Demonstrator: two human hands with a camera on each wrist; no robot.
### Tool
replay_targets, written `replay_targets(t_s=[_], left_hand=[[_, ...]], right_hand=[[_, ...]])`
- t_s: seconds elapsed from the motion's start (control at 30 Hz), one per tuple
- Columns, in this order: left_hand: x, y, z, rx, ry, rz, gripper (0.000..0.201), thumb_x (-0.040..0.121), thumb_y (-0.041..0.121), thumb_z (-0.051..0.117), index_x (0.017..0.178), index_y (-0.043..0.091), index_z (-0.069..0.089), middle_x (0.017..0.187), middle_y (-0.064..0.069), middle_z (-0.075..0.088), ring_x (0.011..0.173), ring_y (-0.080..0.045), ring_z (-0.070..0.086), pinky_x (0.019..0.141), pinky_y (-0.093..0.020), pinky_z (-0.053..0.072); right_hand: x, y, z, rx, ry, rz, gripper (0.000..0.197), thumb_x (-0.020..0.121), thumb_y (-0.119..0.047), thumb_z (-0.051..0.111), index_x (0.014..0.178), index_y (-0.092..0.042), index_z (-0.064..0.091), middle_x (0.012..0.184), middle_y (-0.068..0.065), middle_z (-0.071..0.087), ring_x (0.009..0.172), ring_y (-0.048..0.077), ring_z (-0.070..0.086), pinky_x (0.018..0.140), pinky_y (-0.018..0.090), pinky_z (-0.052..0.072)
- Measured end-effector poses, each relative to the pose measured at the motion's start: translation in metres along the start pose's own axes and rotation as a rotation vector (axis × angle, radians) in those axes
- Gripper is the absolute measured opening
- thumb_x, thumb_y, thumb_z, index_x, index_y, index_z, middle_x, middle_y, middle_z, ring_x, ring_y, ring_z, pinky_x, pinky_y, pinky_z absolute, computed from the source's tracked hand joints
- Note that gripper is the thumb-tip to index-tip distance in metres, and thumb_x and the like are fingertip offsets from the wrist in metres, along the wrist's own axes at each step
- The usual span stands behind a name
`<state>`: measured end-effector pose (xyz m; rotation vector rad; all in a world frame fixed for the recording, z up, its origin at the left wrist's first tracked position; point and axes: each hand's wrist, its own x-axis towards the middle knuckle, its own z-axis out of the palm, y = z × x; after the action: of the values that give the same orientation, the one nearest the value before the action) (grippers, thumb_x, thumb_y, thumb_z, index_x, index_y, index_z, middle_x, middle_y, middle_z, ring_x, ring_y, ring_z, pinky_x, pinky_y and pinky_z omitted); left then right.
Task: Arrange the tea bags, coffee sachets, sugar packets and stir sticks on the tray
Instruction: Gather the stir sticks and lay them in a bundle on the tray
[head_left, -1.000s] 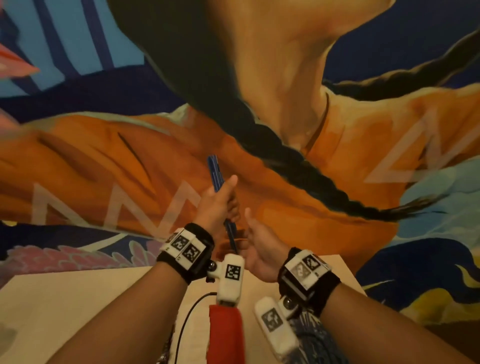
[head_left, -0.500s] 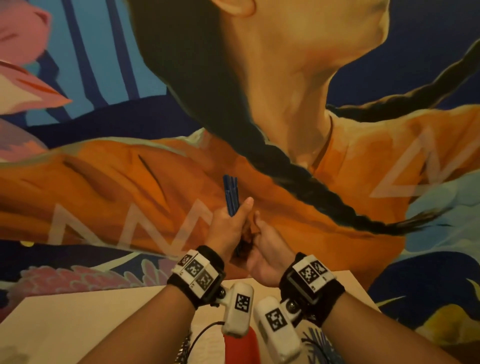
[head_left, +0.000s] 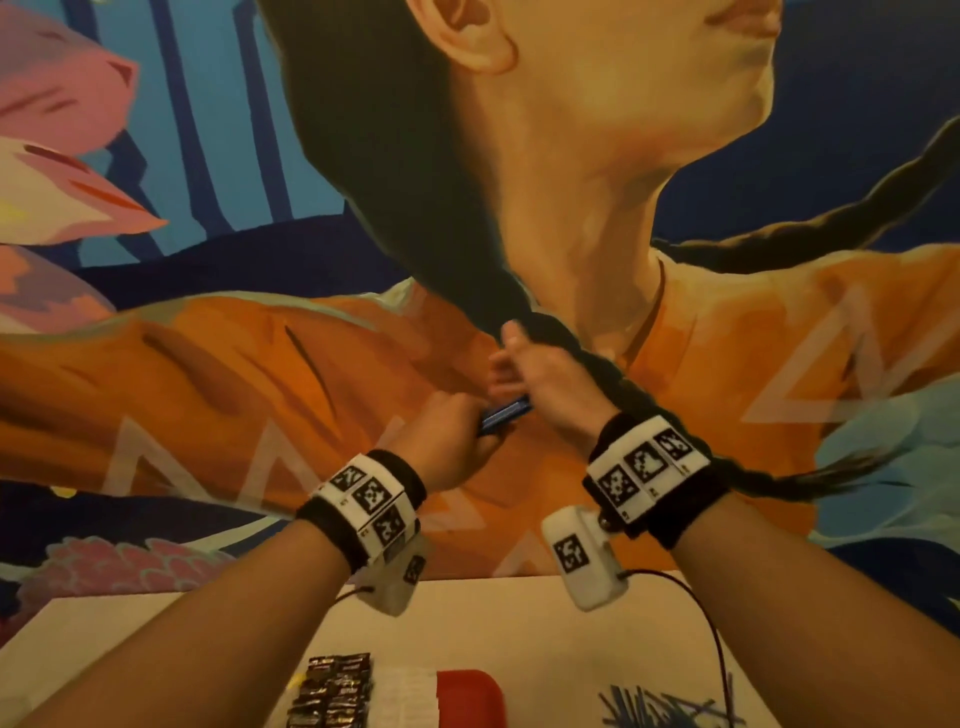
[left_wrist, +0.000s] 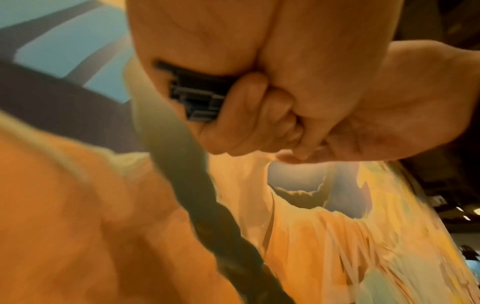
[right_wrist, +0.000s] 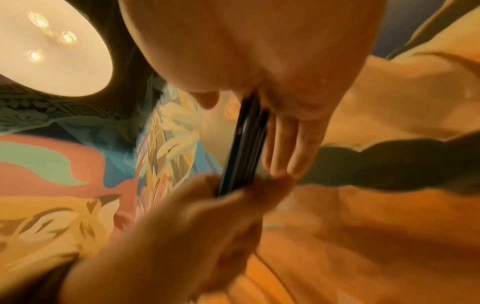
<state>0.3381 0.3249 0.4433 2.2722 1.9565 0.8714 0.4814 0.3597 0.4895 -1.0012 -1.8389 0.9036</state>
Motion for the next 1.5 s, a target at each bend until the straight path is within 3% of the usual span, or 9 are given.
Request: replay_targets(t_s=[0.1,0.3,0.4,0.6,0.7,0.83,1.1,1.37,1.5], left_hand=[[0.016,0.005,-0.013,0.248,-0.038,0.023,0.023,0.096,0.038,0.056,0.103,0.02,0.069,0.089,-0.004,0.068,0.072,-0.019,0.063,0.07,-0.039,0.056],[0.033,0.018,-0.035,0.49,-0.186,0.034,0.012,0.095,0.028,0.056,0.089,0.023,0.066,0.082,0.0,0.064,0.07,-0.017,0.062,0.069,-0.036,0.057],[0.038,0.036,-0.039,0.493,-0.171,0.013,0.004,0.093,0.023,0.06,0.089,0.022,0.06,0.083,0.0,0.062,0.069,-0.017,0.062,0.066,-0.032,0.056],[0.038,0.061,-0.033,0.349,-0.04,0.019,0.035,0.088,0.017,0.065,0.104,0.022,0.034,0.084,-0.001,0.059,0.067,-0.018,0.059,0.06,-0.038,0.054],[0.03,0.06,-0.038,0.197,-0.041,0.076,0.037,0.083,0.02,0.072,0.108,0.027,0.045,0.088,0.004,0.064,0.075,-0.016,0.065,0.068,-0.043,0.059],[0.012,0.057,-0.055,-0.149,0.032,0.147,0.023,0.084,0.02,0.079,0.094,0.036,0.067,0.084,0.017,0.071,0.077,0.0,0.068,0.07,-0.019,0.057],[0.003,0.061,-0.023,-0.83,0.225,-0.027,0.013,0.086,0.008,0.072,0.098,0.007,0.075,0.093,-0.01,0.077,0.081,-0.022,0.074,0.07,-0.026,0.06],[-0.004,0.055,-0.026,-0.935,0.307,-0.044,0.016,0.076,0.02,0.074,0.089,0.013,0.077,0.089,-0.007,0.076,0.079,-0.018,0.071,0.07,-0.022,0.058],[-0.002,0.063,-0.021,-0.981,0.321,-0.022,0.014,0.073,0.021,0.074,0.085,0.015,0.078,0.087,-0.006,0.076,0.077,-0.018,0.071,0.07,-0.023,0.059]], right_hand=[[-0.002,0.0,-0.004,-0.193,-0.134,-0.035,0.052,0.097,-0.059,0.039,0.088,-0.02,0.073,0.092,0.002,0.073,0.09,0.022,0.068,0.092,0.047,0.052],[-0.011,-0.009,-0.03,-0.717,-0.394,-0.209,0.012,0.088,-0.031,0.062,0.097,-0.025,0.067,0.084,0.0,0.067,0.074,0.019,0.064,0.072,0.043,0.058],[-0.014,-0.02,-0.031,-0.925,-0.376,-0.234,0.009,0.083,-0.018,0.06,0.091,-0.021,0.057,0.077,-0.002,0.056,0.065,0.017,0.056,0.055,0.035,0.052],[-0.01,-0.016,-0.036,-1.101,-0.187,-0.248,0.011,0.095,-0.027,0.049,0.086,-0.022,0.045,0.069,-0.005,0.04,0.059,0.015,0.038,0.065,0.035,0.037],[-0.01,-0.009,-0.042,-1.07,-0.162,-0.218,0.014,0.095,-0.03,0.048,0.088,-0.023,0.038,0.07,-0.004,0.039,0.061,0.017,0.041,0.067,0.036,0.036],[-0.007,0.002,-0.056,-1.046,-0.126,-0.163,0.019,0.097,-0.039,0.048,0.086,-0.024,0.045,0.071,-0.003,0.041,0.068,0.021,0.047,0.065,0.034,0.037],[-0.004,0.004,-0.055,-1.083,-0.061,-0.21,0.022,0.095,-0.042,0.049,0.09,-0.021,0.051,0.071,-0.002,0.043,0.072,0.021,0.051,0.069,0.035,0.044],[-0.005,0.01,-0.092,-0.16,-0.001,-0.452,0.031,0.083,-0.054,0.068,0.095,-0.026,0.073,0.091,-0.013,0.07,0.087,0.0,0.064,0.08,0.023,0.053],[-0.004,0.005,-0.08,0.384,0.019,-0.19,0.051,0.094,-0.059,0.042,0.109,-0.017,0.068,0.108,-0.003,0.071,0.101,0.009,0.066,0.091,0.037,0.053]])
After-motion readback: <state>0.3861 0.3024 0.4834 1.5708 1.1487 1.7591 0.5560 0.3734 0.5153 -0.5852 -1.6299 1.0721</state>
